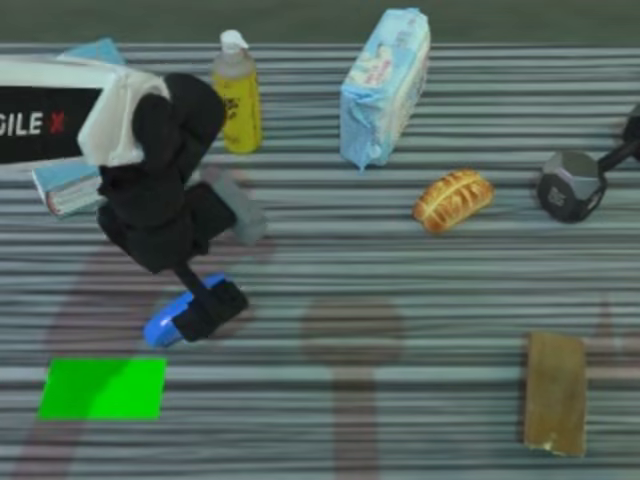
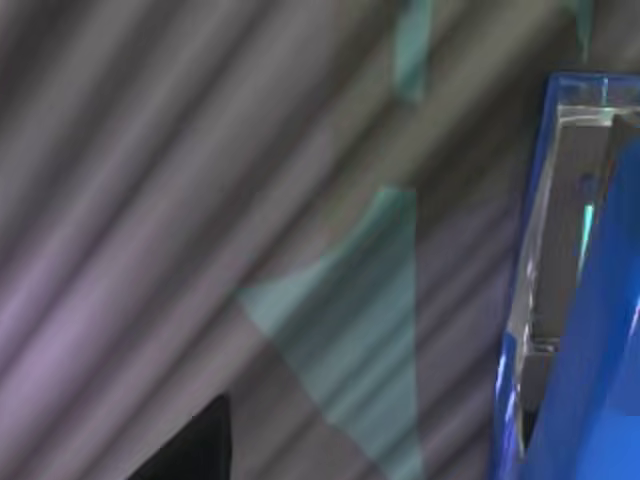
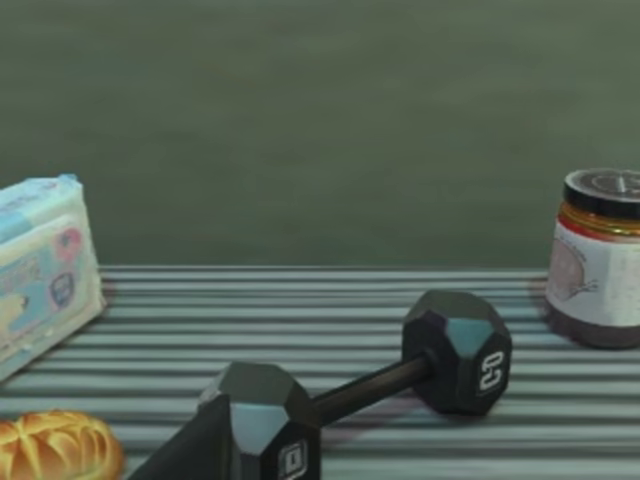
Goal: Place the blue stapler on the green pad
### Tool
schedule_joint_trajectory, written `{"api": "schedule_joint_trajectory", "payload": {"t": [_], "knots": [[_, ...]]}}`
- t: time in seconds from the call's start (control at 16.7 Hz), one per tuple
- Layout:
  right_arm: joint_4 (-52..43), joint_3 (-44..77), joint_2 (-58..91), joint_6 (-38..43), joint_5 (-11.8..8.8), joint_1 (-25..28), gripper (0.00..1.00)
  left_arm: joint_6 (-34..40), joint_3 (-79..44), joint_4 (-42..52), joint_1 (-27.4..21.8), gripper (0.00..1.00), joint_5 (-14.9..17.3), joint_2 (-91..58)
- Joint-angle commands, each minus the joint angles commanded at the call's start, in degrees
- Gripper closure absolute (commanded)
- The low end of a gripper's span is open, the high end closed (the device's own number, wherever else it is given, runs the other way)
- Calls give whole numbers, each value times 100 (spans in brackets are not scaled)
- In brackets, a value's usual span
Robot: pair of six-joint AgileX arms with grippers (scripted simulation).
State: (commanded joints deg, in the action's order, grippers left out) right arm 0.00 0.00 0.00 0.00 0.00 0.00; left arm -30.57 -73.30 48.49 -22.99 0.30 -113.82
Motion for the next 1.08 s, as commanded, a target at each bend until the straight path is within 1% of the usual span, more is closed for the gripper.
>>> {"api": "schedule_joint_trajectory", "payload": {"t": [0.18, 0.48, 1.08], "knots": [[0, 0, 0, 0, 0, 0, 0, -4, 328, -565, -3, 0, 2, -255], [0, 0, 0, 0, 0, 0, 0, -5, 382, -650, -3, 0, 2, -298], [0, 0, 0, 0, 0, 0, 0, -5, 382, -650, -3, 75, 2, -298]]}}
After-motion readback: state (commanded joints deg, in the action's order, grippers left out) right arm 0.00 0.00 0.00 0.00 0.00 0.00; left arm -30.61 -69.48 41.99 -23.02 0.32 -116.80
